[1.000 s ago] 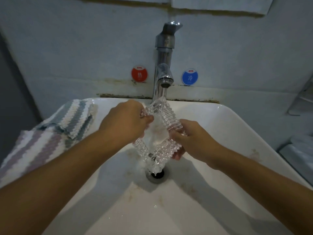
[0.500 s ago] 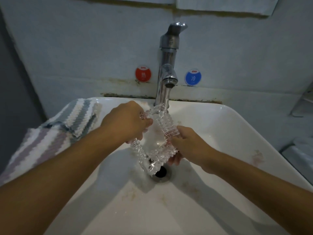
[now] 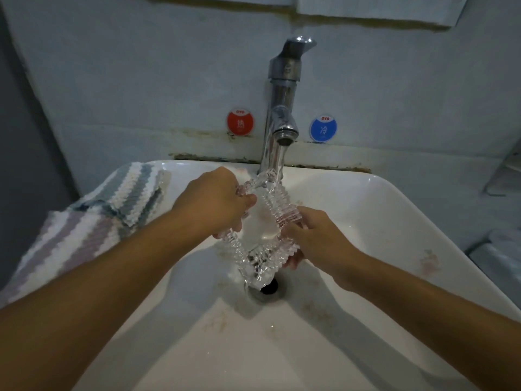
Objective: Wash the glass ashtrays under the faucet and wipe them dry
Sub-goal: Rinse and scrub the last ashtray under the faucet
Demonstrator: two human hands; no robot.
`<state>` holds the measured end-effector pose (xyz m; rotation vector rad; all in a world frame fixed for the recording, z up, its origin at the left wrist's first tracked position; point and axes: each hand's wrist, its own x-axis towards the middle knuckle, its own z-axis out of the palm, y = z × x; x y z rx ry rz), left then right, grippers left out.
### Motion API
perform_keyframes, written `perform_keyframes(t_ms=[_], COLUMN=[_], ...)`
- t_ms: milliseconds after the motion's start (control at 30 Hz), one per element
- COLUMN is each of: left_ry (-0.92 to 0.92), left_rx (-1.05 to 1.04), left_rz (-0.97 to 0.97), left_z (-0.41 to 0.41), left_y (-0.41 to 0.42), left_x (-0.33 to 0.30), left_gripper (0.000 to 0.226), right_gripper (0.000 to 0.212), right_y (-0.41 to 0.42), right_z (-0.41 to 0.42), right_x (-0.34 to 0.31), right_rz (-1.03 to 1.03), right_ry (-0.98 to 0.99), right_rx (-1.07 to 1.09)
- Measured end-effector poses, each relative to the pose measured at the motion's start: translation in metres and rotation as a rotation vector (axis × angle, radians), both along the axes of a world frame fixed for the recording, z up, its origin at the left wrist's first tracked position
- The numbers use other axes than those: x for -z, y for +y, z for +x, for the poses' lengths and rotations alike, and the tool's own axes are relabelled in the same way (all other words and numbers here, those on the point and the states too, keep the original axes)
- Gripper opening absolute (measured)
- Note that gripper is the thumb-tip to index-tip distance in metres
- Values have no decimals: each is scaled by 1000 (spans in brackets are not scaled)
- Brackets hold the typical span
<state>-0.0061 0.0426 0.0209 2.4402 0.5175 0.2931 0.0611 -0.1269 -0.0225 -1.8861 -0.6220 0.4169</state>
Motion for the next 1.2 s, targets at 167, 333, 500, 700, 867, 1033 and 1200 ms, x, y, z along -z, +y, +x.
perform_keyframes(t_ms=[167,333,500,700,867,1033,1200], left_ry=[-61,-93,-198,-232,-228,-211,-185], left_rx=[-39,-78,-143,-174,-182,-190,-172], left_rz=[-33,-70,-183,-366,-428,-445,-467], left_z=[0,0,2,6,6,8,6], left_y=[-6,-19,-23,-18,-23,-23,-26], left_x=[2,12,19,24,31,32,32], left_gripper=[35,34,33,32,34,33,32], right_gripper=[20,28,33,17,23,18,22], right_y=[-2,-7,-2,-3,-6,-4,-6], right_z=[5,7,-13,-13,-14,-19,-14], right_x=[-3,9,8,-7,-14,-14,-20], right_rz=[55,99,91,232,269,288,242], right_ry=[62,343,714,789,695,616,572], right_rx=[38,199,-12,-57,-59,-2,-4])
